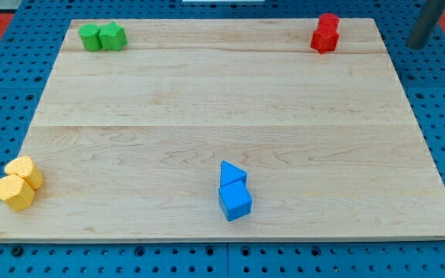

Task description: Point at the red circle

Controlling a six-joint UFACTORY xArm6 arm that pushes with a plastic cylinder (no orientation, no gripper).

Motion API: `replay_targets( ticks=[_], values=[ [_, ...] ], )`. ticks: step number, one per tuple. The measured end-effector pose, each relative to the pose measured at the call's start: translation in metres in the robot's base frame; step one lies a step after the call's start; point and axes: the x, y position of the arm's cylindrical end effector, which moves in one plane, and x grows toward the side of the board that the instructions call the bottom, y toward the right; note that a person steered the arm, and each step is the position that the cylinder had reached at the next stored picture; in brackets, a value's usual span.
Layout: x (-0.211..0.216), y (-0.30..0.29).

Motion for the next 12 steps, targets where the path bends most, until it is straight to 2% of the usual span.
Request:
replay_targets(
  ticks=[1, 2, 3, 8, 12],
  values=[
    [-0.044, -0.011],
    [-0.047, -0.048],
    [-0.047, -0.065],
    [-0.046, -0.071],
    [-0.032, -0.134]
  ],
)
